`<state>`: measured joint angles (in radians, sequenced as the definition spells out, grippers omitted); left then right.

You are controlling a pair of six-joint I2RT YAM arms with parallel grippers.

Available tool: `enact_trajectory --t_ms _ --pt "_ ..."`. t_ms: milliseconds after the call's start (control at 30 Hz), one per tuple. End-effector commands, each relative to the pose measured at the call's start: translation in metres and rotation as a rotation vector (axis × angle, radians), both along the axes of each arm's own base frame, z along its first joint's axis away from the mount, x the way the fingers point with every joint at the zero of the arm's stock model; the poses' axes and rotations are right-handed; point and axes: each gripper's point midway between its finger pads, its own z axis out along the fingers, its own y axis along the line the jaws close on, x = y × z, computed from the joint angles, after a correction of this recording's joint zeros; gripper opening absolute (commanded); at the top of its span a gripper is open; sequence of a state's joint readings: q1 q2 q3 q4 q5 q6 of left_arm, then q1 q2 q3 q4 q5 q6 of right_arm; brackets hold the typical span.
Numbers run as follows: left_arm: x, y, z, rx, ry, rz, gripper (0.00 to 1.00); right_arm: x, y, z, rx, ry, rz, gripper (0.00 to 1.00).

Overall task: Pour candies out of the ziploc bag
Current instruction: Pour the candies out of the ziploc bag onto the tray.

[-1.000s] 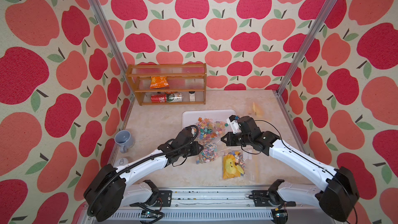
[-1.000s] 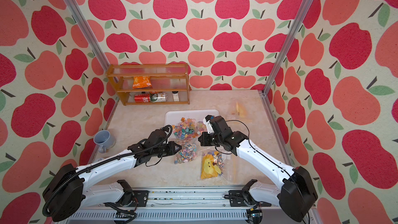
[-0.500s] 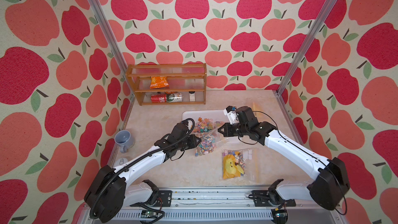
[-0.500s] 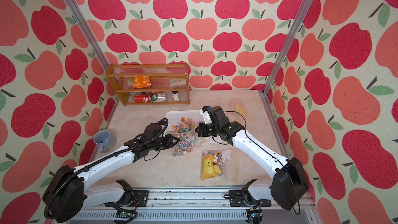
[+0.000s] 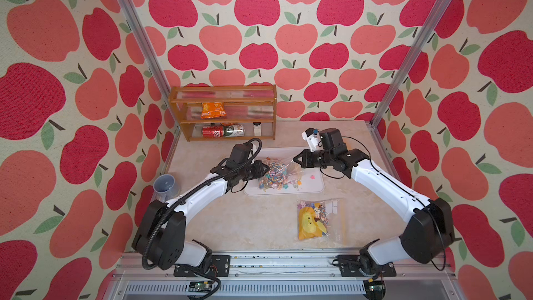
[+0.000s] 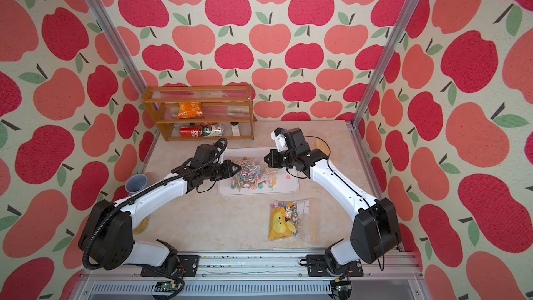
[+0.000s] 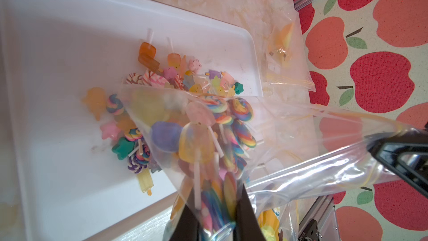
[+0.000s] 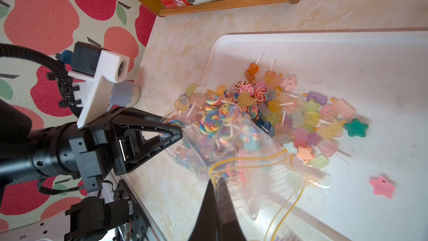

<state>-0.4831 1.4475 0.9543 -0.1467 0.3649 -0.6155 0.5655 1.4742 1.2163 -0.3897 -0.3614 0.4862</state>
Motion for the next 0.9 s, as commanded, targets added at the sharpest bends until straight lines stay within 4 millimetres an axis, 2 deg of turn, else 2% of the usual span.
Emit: enact_trajectory --t_ms 0,400,867 --pt "0.013 -0.001 0.01 0.015 -0.027 -0.037 0.0 0.014 -0.006 0.013 0.017 -0.05 -0.004 0.0" --pt "0.048 -0.021 0.013 0.027 -0.034 -0.076 0.0 0.023 -0.025 -0.01 -0.002 -0.014 -0.035 0.0" --pt "0.064 -0.03 0.028 0.032 -0.065 -0.094 0.0 0.033 -0.038 -0.046 -0.024 0.05 -0.059 0.0"
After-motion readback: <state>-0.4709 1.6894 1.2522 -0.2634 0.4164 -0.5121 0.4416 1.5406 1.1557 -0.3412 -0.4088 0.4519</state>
